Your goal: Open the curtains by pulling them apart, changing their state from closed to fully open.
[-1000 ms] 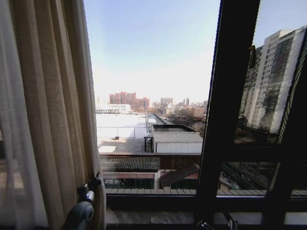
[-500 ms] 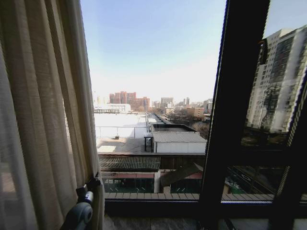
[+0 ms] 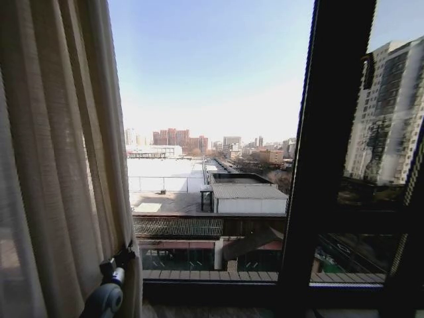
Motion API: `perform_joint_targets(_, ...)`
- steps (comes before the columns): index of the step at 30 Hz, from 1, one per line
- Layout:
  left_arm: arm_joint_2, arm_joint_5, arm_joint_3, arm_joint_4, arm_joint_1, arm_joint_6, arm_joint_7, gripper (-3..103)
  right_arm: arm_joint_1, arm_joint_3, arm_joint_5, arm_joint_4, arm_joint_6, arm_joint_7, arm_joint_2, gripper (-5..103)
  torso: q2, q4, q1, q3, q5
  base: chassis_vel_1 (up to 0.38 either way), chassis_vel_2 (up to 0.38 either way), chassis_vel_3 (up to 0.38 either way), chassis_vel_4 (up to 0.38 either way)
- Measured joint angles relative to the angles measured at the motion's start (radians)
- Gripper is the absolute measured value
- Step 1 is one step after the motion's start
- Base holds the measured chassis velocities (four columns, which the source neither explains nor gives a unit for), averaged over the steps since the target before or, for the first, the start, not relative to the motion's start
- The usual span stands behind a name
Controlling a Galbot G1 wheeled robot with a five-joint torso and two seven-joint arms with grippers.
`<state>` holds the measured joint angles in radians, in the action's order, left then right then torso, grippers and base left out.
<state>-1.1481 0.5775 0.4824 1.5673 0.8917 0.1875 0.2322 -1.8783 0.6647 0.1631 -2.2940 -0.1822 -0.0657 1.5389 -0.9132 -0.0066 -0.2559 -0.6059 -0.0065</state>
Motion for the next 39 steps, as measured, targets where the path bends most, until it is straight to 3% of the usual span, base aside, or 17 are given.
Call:
perform_joint_targets(9, -0.002, -0.035, 0.028, 0.067, 0.064, 0.0, -0.004, 0, 0.015, 0.006, 0.001, 0.006, 0.002, 0.001, -0.007, 100, 0.001, -0.0016, -0.001, 0.0, -0.0006, -0.002, 0.002, -0.001, -0.006)
perform_joint_targets(21, -0.009, -0.047, 0.082, 0.265, 0.233, 0.013, 0.013, 0, 0.019, 0.006, -0.004, -0.001, 0.018, 0.0, -0.006, 100, 0.001, -0.0003, -0.001, 0.0, -0.0008, -0.002, 0.001, -0.001, -0.004)
perform_joint_targets(39, -0.003, -0.045, 0.103, 0.329, 0.285, 0.012, 0.021, 0, 0.024, 0.009, -0.004, -0.018, 0.02, 0.0, -0.002, 100, 0.0, -0.0005, -0.001, 0.0, -0.0005, 0.0, 0.0, 0.0, 0.0)
